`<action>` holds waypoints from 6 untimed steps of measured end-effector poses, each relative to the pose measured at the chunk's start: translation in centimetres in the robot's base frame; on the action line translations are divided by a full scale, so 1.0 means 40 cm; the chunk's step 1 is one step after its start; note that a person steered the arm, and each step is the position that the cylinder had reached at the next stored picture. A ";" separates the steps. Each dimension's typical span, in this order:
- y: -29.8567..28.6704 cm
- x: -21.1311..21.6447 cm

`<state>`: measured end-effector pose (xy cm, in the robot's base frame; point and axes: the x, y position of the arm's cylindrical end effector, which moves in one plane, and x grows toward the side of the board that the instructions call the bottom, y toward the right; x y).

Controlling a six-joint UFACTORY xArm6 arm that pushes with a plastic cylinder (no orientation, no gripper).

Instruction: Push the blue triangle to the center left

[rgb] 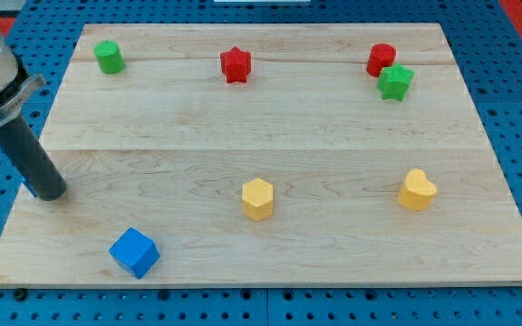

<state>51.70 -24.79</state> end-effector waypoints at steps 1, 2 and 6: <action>0.056 0.094; -0.077 0.109; -0.110 -0.051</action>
<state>49.67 -29.18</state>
